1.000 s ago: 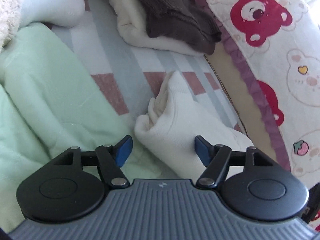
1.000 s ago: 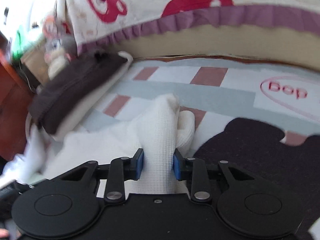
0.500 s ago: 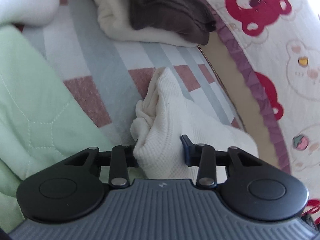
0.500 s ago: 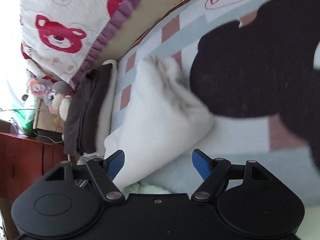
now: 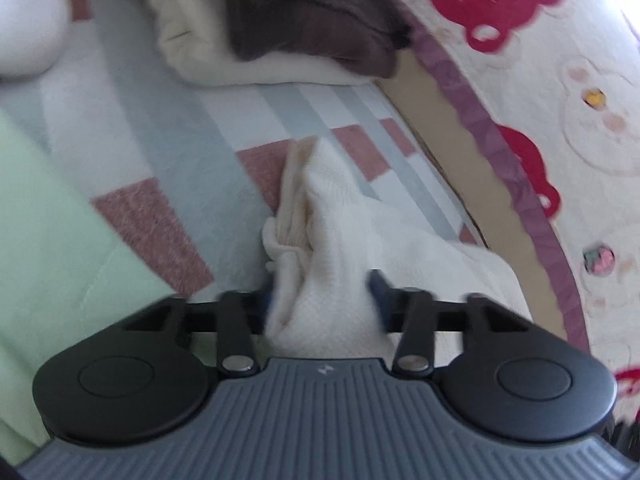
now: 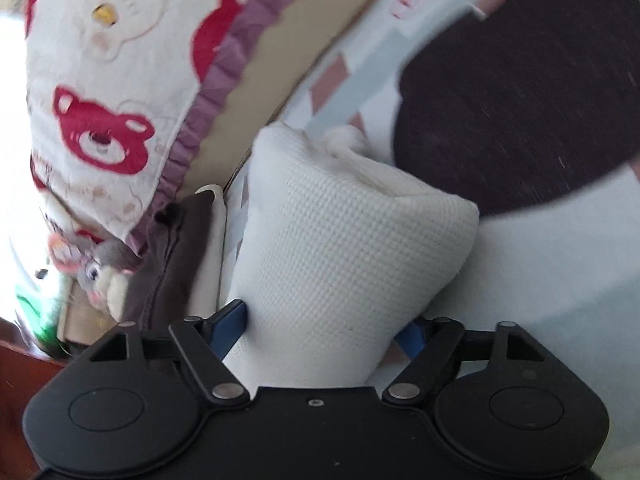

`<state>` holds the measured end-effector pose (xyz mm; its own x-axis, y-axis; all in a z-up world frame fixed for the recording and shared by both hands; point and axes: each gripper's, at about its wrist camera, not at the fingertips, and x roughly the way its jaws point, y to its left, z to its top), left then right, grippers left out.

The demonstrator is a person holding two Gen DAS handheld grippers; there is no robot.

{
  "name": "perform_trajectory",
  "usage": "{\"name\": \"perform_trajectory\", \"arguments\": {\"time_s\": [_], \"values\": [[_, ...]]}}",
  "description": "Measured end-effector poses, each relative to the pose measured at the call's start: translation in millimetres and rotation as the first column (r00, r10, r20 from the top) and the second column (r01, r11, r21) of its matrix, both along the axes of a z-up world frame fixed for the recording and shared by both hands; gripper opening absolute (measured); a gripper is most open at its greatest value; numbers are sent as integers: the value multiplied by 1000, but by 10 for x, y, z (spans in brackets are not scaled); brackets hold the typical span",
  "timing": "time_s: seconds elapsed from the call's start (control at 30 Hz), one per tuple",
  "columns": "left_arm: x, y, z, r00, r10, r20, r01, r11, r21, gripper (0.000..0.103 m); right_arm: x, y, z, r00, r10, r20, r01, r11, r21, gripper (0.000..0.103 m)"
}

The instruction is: Fold clothes

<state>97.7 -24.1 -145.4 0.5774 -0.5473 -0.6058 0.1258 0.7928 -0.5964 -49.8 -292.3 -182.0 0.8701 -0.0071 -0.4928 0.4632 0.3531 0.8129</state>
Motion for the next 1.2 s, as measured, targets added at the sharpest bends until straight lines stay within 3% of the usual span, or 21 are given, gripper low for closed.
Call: {"name": "perform_trajectory", "arguments": {"time_s": [0.07, 0.1, 0.17, 0.2, 0.3, 0.37, 0.4, 0.47, 0.53, 0.57, 0.6, 0.67, 0.7, 0.73, 0.8, 0.9, 1.03, 1.2], "values": [[-74, -47, 74, 999, -29, 33, 27, 998, 57, 27, 28, -2, 115, 999, 43, -16, -44, 992, -114, 61], [-135, -101, 116, 999, -35, 40, 31, 995, 95, 27, 56, 33, 207, 996, 80, -32, -86, 971, -222, 59], [-250, -227, 157, 998, -52, 44, 45, 988, 145, 26, 104, 104, 390, 986, 146, -82, -167, 884, -436, 57], [-308, -290, 177, 997, -61, 46, 52, 984, 170, 26, 133, 108, 459, 981, 160, -109, -194, 847, -495, 57], [-361, -380, 142, 998, -55, 18, 51, 983, 178, 27, 193, 29, 434, 981, 165, -106, -196, 852, -486, 57], [-321, -345, 107, 999, -27, -17, 30, 988, 150, 34, 230, -31, 395, 982, 166, -94, -191, 865, -465, 60], [-279, -301, 73, 999, -8, -53, 14, 993, 118, 38, 249, -62, 376, 982, 166, -89, -188, 871, -454, 64], [-151, -173, -59, 989, 25, -149, -27, 1000, -13, 64, 286, -123, 337, 983, 166, -77, -183, 883, -432, 74], [-39, -48, -191, 977, 42, -207, -72, 988, -140, 64, 323, -183, 298, 984, 166, -66, -178, 895, -409, 81], [1, -33, -216, 977, 36, -210, -69, 985, -157, 63, 342, -214, 278, 984, 166, -60, -176, 900, -398, 82], [23, -62, -212, 982, 15, -191, -43, 989, -141, 60, 360, -244, 259, 985, 165, -54, -173, 906, -387, 85], [11, -192, -157, 993, -40, -108, 35, 998, -42, 32, 397, -305, 220, 985, 165, -42, -169, 916, -364, 86], [-11, -277, -116, 996, -75, -56, 77, 997, 30, 30, 416, -335, 201, 986, 164, -37, -166, 921, -352, 83], [-44, -360, -74, 994, -109, -7, 109, 989, 100, 26, 434, -366, 181, 986, 164, -31, -164, 926, -340, 73], [-165, -513, 18, 985, -151, 79, 132, 968, 213, 24, 462, -399, 203, 984, 178, -29, -176, 919, -351, 64], [-318, -654, 154, 971, -192, 141, 143, 943, 299, 23, 460, -357, 469, 971, 232, -57, -231, 849, -475, 59], [-567, -677, 519, 946, -220, 237, 127, 927, 354, 23, 319, -274, 867, 966, 258, -23, -225, 794, -564, 59], [-784, -547, 1193, 918, -210, 336, 76, 926, 371, 23, 183, -169, 1431, 955, 286, 72, -190, 783, -593, 59]]}}
